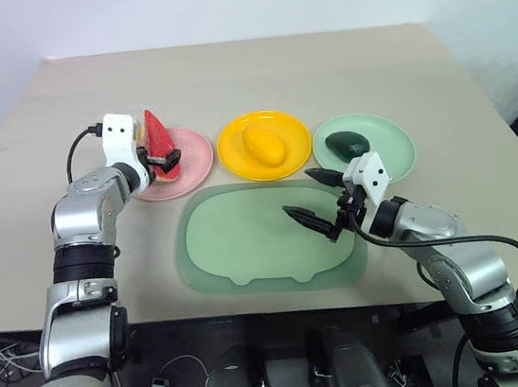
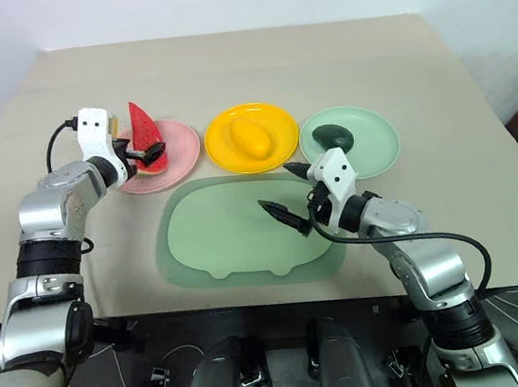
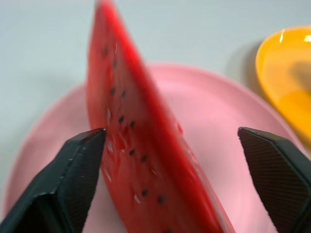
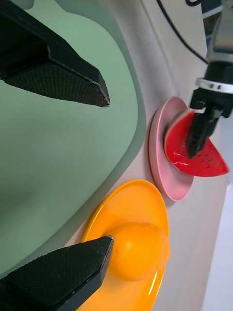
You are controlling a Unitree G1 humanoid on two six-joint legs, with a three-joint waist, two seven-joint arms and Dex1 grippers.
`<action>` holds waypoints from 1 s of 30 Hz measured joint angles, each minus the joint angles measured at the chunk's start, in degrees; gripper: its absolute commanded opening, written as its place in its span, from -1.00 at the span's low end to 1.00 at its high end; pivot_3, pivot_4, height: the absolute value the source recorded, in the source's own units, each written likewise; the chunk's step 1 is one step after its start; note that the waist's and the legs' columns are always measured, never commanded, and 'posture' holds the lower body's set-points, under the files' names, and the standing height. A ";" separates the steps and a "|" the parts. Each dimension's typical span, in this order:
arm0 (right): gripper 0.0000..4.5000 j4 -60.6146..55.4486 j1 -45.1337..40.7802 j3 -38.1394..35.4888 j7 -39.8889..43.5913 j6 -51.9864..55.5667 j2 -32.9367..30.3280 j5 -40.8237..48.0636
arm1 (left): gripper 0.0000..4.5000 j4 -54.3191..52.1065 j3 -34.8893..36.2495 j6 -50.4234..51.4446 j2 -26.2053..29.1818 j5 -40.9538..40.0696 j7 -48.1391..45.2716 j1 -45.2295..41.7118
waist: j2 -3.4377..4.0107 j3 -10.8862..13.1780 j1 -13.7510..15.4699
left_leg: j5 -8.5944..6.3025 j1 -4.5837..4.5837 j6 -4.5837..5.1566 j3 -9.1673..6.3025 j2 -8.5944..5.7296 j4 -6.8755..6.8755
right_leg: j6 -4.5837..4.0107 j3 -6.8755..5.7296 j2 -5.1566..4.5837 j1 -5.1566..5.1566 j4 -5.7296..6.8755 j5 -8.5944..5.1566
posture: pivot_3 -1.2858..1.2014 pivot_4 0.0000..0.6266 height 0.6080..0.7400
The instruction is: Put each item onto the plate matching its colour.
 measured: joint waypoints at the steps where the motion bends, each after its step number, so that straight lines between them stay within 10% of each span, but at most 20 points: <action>1: 1.00 0.00 0.12 -0.39 0.02 -0.14 -0.04 0.03 | 0.99 -2.01 0.39 -0.45 0.23 -0.06 -0.60 0.67 | 0.00 0.00 0.02 | 0.00 0.00 0.00 0.00 0.00 0.00 | 0.00 0.00 0.00 0.00 0.01 0.00 | 0.03 -0.52 0.33; 14: 1.00 -0.35 2.79 -4.15 1.18 -1.44 -0.61 1.74 | 0.99 -27.67 9.35 -5.23 3.07 -15.24 -17.13 20.61 | 0.01 0.00 -0.03 | -0.01 0.04 -0.01 -0.01 0.02 0.03 | 0.01 0.00 0.00 0.03 0.03 -0.01 | 0.03 -0.52 0.33; 30: 1.00 -4.80 5.64 -8.34 -1.72 3.38 -1.88 6.31 | 0.99 -31.05 12.45 -18.80 4.08 -19.18 -32.24 38.34 | 0.03 -0.01 0.06 | -0.11 -0.01 0.11 -0.02 0.03 0.00 | -0.22 0.00 -0.03 0.01 -0.19 -0.12 | 0.03 -0.52 0.33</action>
